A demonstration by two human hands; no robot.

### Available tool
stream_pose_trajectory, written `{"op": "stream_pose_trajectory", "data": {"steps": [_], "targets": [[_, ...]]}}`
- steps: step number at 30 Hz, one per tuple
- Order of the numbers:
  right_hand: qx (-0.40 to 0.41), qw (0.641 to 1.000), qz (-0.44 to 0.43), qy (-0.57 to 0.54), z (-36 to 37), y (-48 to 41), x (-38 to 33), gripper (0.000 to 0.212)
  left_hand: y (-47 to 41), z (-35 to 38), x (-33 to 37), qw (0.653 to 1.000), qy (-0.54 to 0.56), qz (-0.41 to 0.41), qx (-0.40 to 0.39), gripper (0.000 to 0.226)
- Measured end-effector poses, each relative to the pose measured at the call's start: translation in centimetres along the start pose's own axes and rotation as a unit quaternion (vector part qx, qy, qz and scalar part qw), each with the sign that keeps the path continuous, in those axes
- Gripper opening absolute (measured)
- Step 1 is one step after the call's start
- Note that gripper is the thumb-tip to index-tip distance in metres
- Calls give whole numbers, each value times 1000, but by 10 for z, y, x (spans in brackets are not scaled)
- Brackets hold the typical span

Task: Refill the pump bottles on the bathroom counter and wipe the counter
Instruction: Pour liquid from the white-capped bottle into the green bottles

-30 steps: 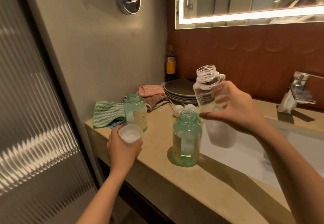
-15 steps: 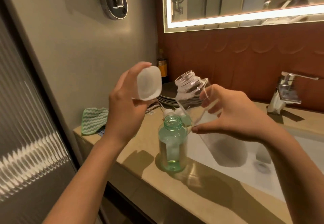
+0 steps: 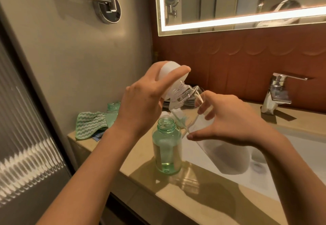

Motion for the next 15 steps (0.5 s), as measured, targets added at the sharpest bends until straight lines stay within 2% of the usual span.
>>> {"op": "stream_pose_trajectory", "data": {"steps": [3, 8, 15], "targets": [[-5, 1000, 6, -9, -1, -1, 1, 72, 3, 1, -2, 1000, -3, -13, 0, 77], [-9, 1000, 14, -7, -5, 1, 2, 74, 14, 0, -14, 995, 12, -102, 8, 81], [-24, 1000, 12, 5, -2, 0, -3, 72, 7, 7, -6, 997, 39, -45, -38, 78]]}}
Point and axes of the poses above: each hand's wrist, its own y-axis away from the middle knuckle, its own z-axis out of the palm, x = y × z, the point moved 1 cm from there along -y, towards the middle knuckle, and after that the axes turned 1 degree about x, right-handed, at the moved point
